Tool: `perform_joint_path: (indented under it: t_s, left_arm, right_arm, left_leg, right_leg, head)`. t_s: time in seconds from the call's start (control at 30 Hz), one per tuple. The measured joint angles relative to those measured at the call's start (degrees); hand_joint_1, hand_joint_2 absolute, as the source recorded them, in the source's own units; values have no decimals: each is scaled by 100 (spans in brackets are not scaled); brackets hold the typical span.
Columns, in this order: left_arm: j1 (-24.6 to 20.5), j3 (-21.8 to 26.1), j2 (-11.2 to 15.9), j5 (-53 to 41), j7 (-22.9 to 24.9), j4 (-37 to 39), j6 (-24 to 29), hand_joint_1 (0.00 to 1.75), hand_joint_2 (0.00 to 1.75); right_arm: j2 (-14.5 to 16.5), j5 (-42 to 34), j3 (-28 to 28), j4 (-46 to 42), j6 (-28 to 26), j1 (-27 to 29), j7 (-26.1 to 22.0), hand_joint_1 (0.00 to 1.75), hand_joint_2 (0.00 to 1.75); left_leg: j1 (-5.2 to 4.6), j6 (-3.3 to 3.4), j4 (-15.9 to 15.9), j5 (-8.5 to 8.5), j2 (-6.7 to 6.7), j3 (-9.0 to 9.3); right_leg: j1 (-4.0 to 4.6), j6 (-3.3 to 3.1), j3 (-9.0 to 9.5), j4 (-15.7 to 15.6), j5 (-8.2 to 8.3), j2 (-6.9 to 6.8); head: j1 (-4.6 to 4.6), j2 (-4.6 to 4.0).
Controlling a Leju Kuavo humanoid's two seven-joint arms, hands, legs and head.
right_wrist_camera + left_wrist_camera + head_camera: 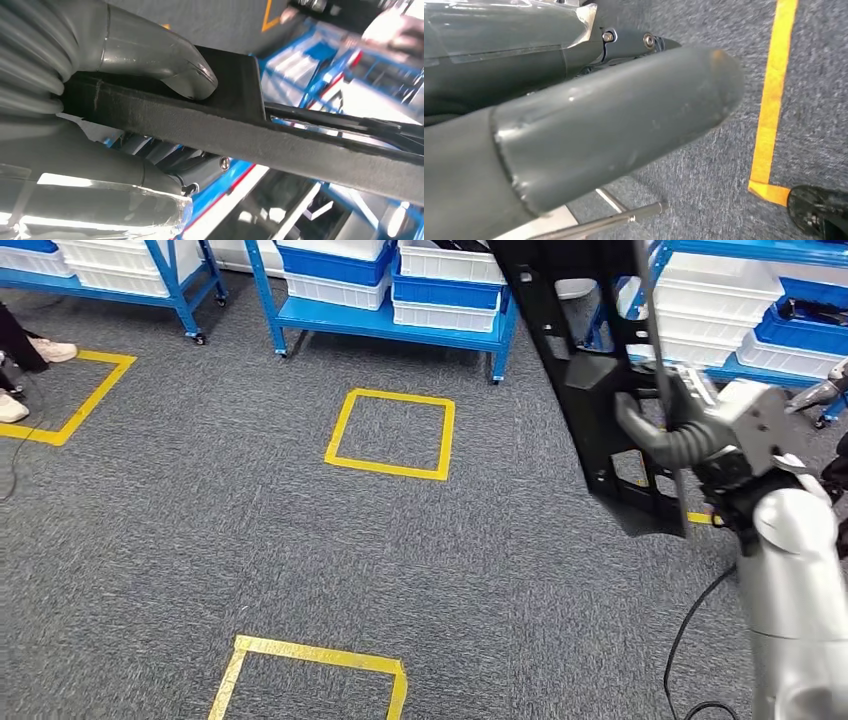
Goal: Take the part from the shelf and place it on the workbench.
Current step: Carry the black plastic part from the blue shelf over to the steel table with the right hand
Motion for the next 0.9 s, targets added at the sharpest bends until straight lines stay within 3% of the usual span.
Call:
perform_joint_path:
  t_s: [0.03,0.07,0.13,0.17,0.2,0.33,0.43,0.47,0.73,0.9]
  left_arm:
    - [-1,27,-22,17,25,0,43,0,0]
    - [-1,56,-45,34,48,0,89,0,0]
    - [-6,107,-84,45,85,0,171,0,0]
    - [-6,131,-105,46,96,0,199,0,0]
    - [-4,150,-127,46,93,1,215,0,0]
    - [26,214,-166,46,-34,2,180,0,0]
    - [34,251,-165,46,-89,2,134,0,0]
    - [33,263,-165,46,-92,2,129,0,0]
    - [32,310,-167,34,-112,2,83,0,0]
    - [34,310,-165,-52,-132,2,-53,0,0]
  right_arm:
    - [67,9,126,136,-8,-126,-19,175,175]
    - [136,12,254,279,-14,-281,-36,175,175]
    - [259,-1,467,534,-25,-615,-65,175,175]
    - [313,-16,558,644,-31,-764,-76,175,175]
    - [363,-42,635,739,-37,-874,-81,175,175]
    - [472,-229,825,937,-115,-1037,-42,175,175]
    - [467,-328,873,960,-145,-1035,7,175,175]
    - [467,-334,887,968,-148,-1035,16,175,175]
    - [424,-419,971,1072,-118,-1127,16,175,175]
    - [123,-616,958,970,-85,-1065,61,175,175]
  left_leg:
    - [-1,-10,1,18,-44,-4]
    - [-1,-28,1,37,-94,-8]
    - [-11,-85,5,84,-171,-35]
    - [-12,-120,3,111,-202,-57]
    - [-13,-155,-4,135,-227,-77]
    - [6,-40,-44,186,-257,-118]
    - [33,-158,-89,247,-251,-128]
    - [34,-168,-96,254,-247,-129]
    - [20,-187,-100,267,-245,-130]
    - [-23,-181,-99,267,-250,-139]
  right_leg:
    - [-2,39,148,-266,134,18]
    - [-6,67,380,-721,317,81]
    - [17,44,719,-1483,560,241]
    - [41,8,781,-1673,611,292]
    - [72,-34,768,-1709,616,294]
    - [49,-88,761,-1745,684,240]
    - [85,-142,744,-1740,720,234]
    - [90,-149,737,-1738,725,236]
    - [122,-153,730,-1735,727,234]
    - [118,-146,693,-1738,728,234]
  head:
    - [9,0]
    - [16,0]
    - [24,0]
    - [21,0]
    - [20,0]
    - [-26,0]
    - [-41,0]
    - [-44,0]
    - [-46,0]
    - [-45,0]
